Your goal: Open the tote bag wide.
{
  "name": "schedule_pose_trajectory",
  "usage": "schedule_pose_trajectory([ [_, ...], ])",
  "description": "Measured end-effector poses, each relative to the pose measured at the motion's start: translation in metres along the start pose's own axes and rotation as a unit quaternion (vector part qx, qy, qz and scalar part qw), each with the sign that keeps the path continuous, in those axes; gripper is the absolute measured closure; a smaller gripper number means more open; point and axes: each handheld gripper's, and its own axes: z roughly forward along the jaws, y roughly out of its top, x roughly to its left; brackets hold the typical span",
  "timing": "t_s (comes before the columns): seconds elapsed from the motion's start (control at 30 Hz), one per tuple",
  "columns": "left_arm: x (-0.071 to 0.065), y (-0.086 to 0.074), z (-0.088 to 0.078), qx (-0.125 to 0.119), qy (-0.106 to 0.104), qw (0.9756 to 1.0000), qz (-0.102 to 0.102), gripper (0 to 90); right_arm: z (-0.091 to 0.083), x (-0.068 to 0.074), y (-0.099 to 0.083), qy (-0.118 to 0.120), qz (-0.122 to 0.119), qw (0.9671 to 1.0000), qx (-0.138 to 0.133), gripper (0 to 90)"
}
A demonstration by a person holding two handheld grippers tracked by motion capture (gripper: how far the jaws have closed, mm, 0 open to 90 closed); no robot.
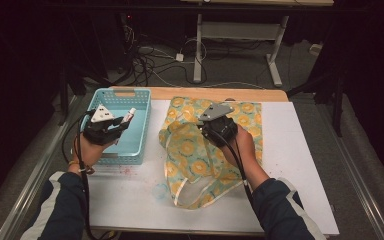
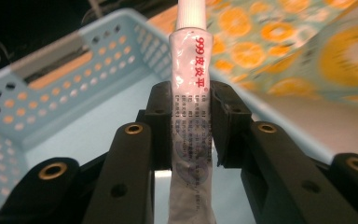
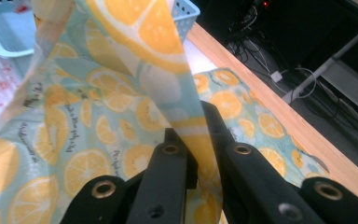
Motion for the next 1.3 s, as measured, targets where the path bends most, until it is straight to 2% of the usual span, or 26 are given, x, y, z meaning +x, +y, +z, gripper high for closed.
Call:
schedule_pose_trajectory([
  [0.03, -0.012, 0.003, -0.010, -0.024, -0.005, 0.9997, 0.008, 69.6, 0.001, -0.001, -0.001, -0.002, 0.000, 1.0000, 0.002, 89.7],
  [0.07, -0.012, 0.003, -0.010, -0.024, -0.005, 0.9997, 0.008, 69.6, 0.001, -0.001, -0.001, -0.002, 0.000, 1.0000, 0.002, 89.7],
  [0.1, -0.018, 0.004, -0.015, -0.039, -0.016, 0.9991, 0.008, 69.6, 0.003, -0.003, -0.002, -0.007, 0.001, 1.0000, 0.007, 89.7],
  [0.17, -0.031, 0.009, -0.026, -0.058, -0.025, 0.9977, 0.021, 69.6, 0.003, -0.004, -0.002, -0.008, 0.006, 0.9999, 0.009, 89.7],
  [0.23, -0.045, 0.014, -0.037, -0.084, -0.047, 0.9950, 0.028, 69.6, 0.003, -0.006, -0.003, -0.011, 0.011, 0.9998, 0.009, 89.7],
  [0.27, -0.055, 0.018, -0.043, -0.104, -0.065, 0.9921, 0.030, 69.6, 0.004, -0.007, -0.003, -0.013, 0.015, 0.9998, 0.009, 89.7],
  [0.3, -0.062, 0.020, -0.046, -0.117, -0.072, 0.9899, 0.035, 69.7, 0.004, -0.007, -0.004, -0.012, 0.016, 0.9998, 0.009, 89.7],
  [0.37, -0.080, 0.025, -0.051, -0.154, -0.106, 0.9814, 0.044, 69.6, 0.005, -0.007, -0.004, -0.011, 0.017, 0.9997, 0.011, 89.7],
  [0.4, -0.090, 0.029, -0.052, -0.164, -0.122, 0.9778, 0.046, 69.6, 0.005, -0.006, -0.004, -0.011, 0.018, 0.9997, 0.012, 89.7],
  [0.5, -0.119, 0.038, -0.050, -0.178, -0.159, 0.9683, 0.074, 69.6, 0.006, -0.006, -0.004, -0.012, 0.018, 0.9997, 0.014, 89.6],
  [0.53, -0.137, 0.041, -0.044, -0.173, -0.176, 0.9646, 0.092, 69.6, 0.005, -0.006, -0.004, -0.013, 0.019, 0.9997, 0.013, 89.7],
  [0.57, -0.137, 0.041, -0.044, -0.173, -0.176, 0.9646, 0.092, 69.6, 0.005, -0.006, -0.004, -0.013, 0.020, 0.9996, 0.013, 89.6],
  [0.6, -0.151, 0.042, -0.033, -0.161, -0.187, 0.9642, 0.098, 69.6, 0.004, -0.007, -0.004, -0.013, 0.022, 0.9996, 0.011, 89.7],
  [0.67, -0.156, 0.042, -0.027, -0.152, -0.192, 0.9643, 0.100, 69.6, 0.004, -0.009, -0.005, -0.010, 0.029, 0.9995, 0.009, 89.7],
  [0.7, -0.161, 0.042, -0.020, -0.142, -0.195, 0.9652, 0.101, 69.6, 0.004, -0.009, -0.005, -0.010, 0.029, 0.9995, 0.009, 89.7],
  [0.77, -0.172, 0.039, 0.000, -0.111, -0.196, 0.9689, 0.102, 69.6, 0.004, -0.010, -0.007, -0.006, 0.037, 0.9993, 0.004, 89.7],
  [0.8, -0.172, 0.039, 0.000, -0.111, -0.196, 0.9689, 0.102, 69.6, 0.004, -0.011, -0.008, -0.004, 0.040, 0.9992, 0.003, 89.6],
  [0.87, -0.176, 0.039, 0.011, -0.093, -0.182, 0.9738, 0.099, 69.6, 0.003, -0.011, -0.008, -0.004, 0.042, 0.9991, 0.000, 89.6],
  [0.9, -0.176, 0.039, 0.022, -0.070, -0.162, 0.9801, 0.090, 69.5, 0.002, -0.011, -0.008, -0.003, 0.045, 0.9990, -0.003, 89.6],
  [0.93, -0.176, 0.039, 0.026, -0.065, -0.151, 0.9827, 0.086, 69.6, 0.001, -0.011, -0.008, -0.004, 0.045, 0.9990, -0.006, 89.6],
  [0.97, -0.176, 0.039, 0.026, -0.065, -0.151, 0.9827, 0.086, 69.6, 0.001, -0.011, -0.008, -0.004, 0.045, 0.9990, -0.006, 89.6],
  [1.0, -0.174, 0.038, 0.031, -0.056, -0.150, 0.9840, 0.078, 69.6, -0.001, -0.011, -0.008, -0.002, 0.051, 0.9986, -0.011, 89.6],
  [1.07, -0.169, 0.038, 0.040, -0.036, -0.134, 0.9882, 0.064, 69.5, -0.004, -0.010, -0.007, 0.002, 0.053, 0.9985, -0.017, 89.6],
  [1.17, -0.165, 0.040, 0.050, -0.024, -0.126, 0.9905, 0.051, 69.5, -0.006, -0.009, -0.007, 0.004, 0.052, 0.9984, -0.021, 89.6],
  [1.2, -0.164, 0.042, 0.054, -0.020, -0.128, 0.9905, 0.047, 69.4, -0.008, -0.007, -0.006, 0.007, 0.049, 0.9985, -0.023, 89.6],
  [1.3, -0.167, 0.047, 0.060, -0.023, -0.130, 0.9898, 0.053, 69.4, -0.012, -0.006, -0.004, 0.010, 0.048, 0.9984, -0.030, 89.6],
])
